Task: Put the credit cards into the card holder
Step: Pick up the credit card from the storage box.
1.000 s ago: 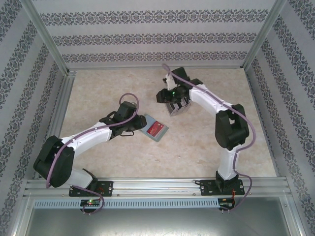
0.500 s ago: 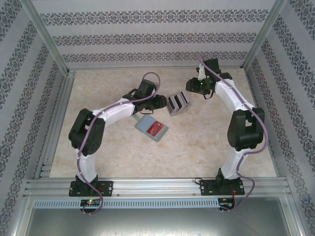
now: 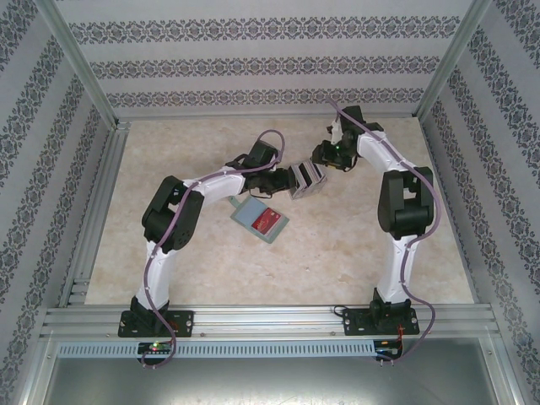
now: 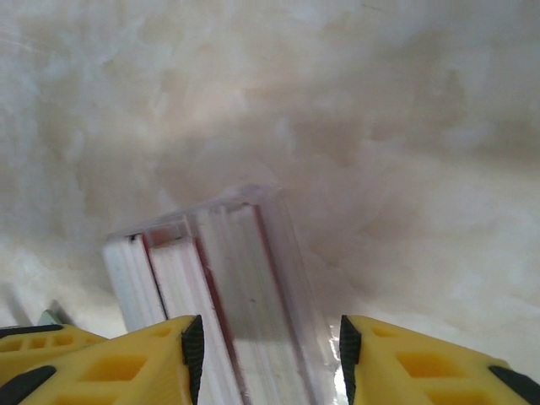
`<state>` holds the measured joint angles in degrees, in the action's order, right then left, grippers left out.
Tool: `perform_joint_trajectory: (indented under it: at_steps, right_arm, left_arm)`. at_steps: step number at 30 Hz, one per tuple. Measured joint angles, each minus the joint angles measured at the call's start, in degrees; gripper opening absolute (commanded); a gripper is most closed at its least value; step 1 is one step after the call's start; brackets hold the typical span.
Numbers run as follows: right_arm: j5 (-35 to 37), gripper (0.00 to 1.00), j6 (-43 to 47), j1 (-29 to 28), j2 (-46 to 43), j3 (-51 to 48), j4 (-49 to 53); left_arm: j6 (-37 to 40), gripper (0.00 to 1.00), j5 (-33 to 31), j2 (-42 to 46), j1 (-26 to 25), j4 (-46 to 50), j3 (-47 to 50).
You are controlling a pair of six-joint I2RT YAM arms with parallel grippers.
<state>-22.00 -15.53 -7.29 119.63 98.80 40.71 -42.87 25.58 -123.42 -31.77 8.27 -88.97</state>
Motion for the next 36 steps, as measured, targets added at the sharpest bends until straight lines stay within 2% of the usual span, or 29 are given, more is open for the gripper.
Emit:
perform_joint_trajectory:
  at_steps: [12,36]
  right_arm:
    - [-0.55,0.49,0.98,-1.86,1.31,1.33,1.75]
    - [-0.31,0.48,2.08,-2.62,1.38,1.99,3.48]
  left_arm:
    - [-1.22,0.46,1.90,-3.58,0.00,-1.49,-2.03]
    - [-2.62,0.46,2.75,-4.00,0.00,-2.73,-2.03]
